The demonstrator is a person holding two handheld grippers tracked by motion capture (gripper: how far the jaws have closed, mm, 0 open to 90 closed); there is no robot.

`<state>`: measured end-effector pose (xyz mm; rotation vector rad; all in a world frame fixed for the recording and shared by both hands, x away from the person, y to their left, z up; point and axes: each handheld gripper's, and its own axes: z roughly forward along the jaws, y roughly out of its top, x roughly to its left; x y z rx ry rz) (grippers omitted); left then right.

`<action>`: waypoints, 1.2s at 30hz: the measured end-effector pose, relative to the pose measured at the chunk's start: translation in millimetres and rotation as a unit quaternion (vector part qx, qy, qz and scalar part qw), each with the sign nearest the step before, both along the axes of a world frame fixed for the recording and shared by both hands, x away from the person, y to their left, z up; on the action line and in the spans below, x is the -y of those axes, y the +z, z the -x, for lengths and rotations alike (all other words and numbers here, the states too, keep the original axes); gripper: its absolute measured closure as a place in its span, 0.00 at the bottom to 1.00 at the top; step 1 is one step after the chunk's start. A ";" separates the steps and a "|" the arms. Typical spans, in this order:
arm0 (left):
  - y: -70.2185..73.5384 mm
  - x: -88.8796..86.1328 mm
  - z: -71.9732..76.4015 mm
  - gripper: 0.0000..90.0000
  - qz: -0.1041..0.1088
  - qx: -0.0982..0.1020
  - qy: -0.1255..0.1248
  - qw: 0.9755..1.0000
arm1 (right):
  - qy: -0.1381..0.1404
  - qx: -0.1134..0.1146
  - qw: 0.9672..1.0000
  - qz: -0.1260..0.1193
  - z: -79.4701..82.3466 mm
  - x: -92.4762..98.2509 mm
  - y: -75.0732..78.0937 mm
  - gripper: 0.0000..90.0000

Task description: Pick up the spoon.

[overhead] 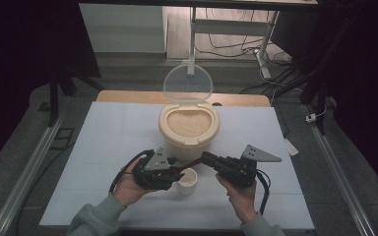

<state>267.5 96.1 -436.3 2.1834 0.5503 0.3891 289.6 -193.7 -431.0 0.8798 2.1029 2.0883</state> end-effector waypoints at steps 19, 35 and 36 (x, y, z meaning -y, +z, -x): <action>-47.0 -94.5 19.0 0.28 0.043 -0.039 0.133 0.989 | -0.031 0.022 0.999 -0.023 -5.1 30.9 14.4 0.93; -68.3 -136.9 21.3 0.25 0.052 -0.067 0.190 0.978 | -0.040 0.032 0.998 -0.025 -4.8 37.6 20.5 0.93; -68.3 -136.9 21.3 0.25 0.052 -0.067 0.190 0.978 | -0.040 0.033 0.998 -0.026 -4.6 37.7 21.1 0.93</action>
